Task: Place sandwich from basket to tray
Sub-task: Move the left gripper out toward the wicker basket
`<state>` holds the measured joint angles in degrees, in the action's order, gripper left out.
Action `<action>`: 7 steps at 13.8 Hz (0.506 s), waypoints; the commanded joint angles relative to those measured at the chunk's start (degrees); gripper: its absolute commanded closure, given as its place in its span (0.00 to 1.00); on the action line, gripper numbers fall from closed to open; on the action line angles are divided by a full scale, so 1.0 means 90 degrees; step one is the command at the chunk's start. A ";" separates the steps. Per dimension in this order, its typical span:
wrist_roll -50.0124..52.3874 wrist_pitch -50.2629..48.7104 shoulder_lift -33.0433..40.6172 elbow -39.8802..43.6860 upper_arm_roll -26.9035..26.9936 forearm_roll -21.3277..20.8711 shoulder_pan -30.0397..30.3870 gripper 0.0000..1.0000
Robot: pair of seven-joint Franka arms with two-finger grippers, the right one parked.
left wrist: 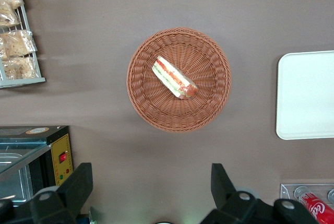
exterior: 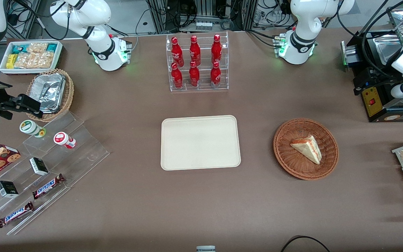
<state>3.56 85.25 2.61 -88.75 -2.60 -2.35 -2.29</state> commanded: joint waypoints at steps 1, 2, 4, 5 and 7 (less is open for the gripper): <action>-0.0054 -0.0068 0.0120 -0.0099 0.0015 0.0124 -0.0009 0.00; -0.0044 -0.0068 0.0110 -0.0099 0.0015 0.0124 -0.0009 0.00; -0.0073 -0.0058 0.0101 -0.0099 0.0005 0.0144 -0.0018 0.00; -0.0083 -0.0049 0.0081 -0.0109 -0.0004 0.0144 -0.0038 0.00; -0.0074 -0.0058 0.0042 -0.0148 -0.0014 0.0183 -0.0058 0.00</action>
<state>3.56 85.25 2.54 -89.28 -2.78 -1.82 -2.55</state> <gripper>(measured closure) 0.000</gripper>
